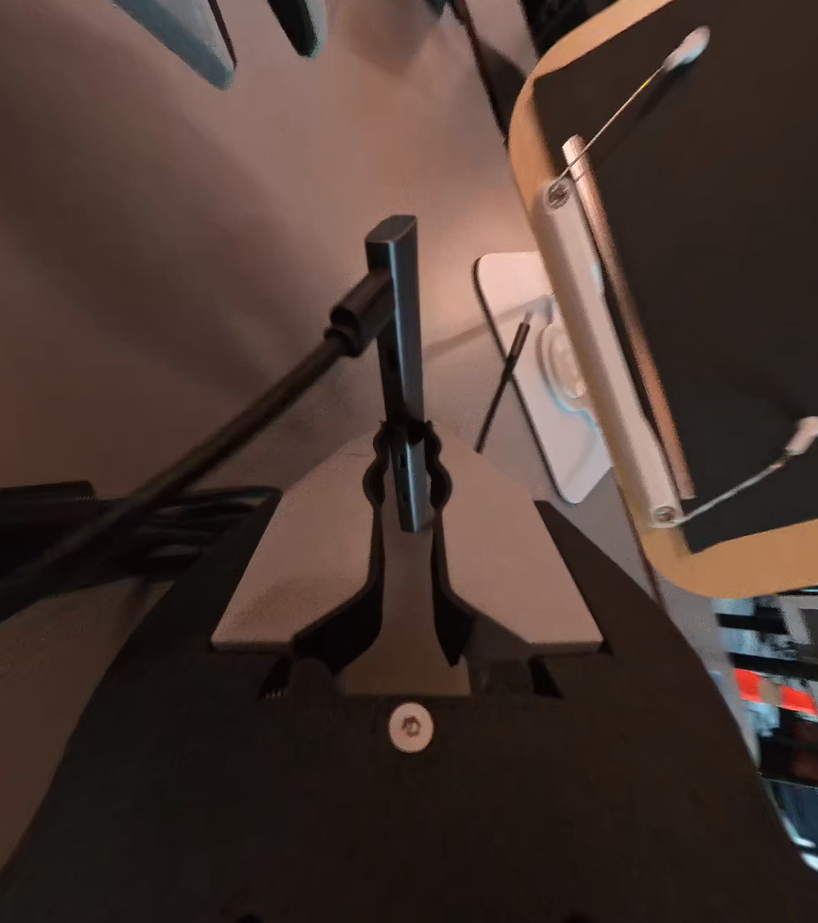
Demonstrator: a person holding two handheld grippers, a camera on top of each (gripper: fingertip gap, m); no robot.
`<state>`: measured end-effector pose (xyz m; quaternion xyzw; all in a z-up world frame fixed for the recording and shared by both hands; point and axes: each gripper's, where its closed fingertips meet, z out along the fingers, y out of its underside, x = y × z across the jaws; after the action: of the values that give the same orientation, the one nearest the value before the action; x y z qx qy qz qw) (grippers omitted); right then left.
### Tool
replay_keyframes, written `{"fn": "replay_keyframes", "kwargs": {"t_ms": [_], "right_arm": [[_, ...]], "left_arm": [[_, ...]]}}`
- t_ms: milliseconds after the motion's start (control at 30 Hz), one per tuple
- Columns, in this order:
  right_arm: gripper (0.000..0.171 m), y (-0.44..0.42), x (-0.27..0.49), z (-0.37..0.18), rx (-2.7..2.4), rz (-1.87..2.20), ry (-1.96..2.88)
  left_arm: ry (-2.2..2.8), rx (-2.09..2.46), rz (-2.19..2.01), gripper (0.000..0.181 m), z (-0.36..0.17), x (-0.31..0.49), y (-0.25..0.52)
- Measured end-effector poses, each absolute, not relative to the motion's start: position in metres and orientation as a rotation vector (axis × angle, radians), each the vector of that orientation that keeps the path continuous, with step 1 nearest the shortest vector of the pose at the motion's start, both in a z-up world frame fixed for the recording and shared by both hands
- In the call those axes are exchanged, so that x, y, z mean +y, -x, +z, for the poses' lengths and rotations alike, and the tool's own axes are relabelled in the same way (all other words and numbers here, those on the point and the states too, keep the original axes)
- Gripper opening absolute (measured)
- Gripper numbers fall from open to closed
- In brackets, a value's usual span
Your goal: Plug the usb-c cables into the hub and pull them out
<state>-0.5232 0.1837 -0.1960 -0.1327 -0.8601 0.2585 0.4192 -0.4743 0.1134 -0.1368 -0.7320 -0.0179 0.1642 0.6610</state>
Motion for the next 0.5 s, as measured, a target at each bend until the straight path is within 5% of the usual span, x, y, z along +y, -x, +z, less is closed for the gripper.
{"fn": "replay_keyframes", "kwargs": {"t_ms": [333,500], "right_arm": [[0.035,0.52,0.174,-0.22,-2.348,0.855,0.568],[0.064,0.528,0.176,-0.195,-2.236,1.026,0.672]], "left_arm": [[1.69,-0.01,0.445,0.009,-0.143,0.116,0.473],[1.705,-0.018,0.46,0.007,-0.147,0.116,0.476]]}}
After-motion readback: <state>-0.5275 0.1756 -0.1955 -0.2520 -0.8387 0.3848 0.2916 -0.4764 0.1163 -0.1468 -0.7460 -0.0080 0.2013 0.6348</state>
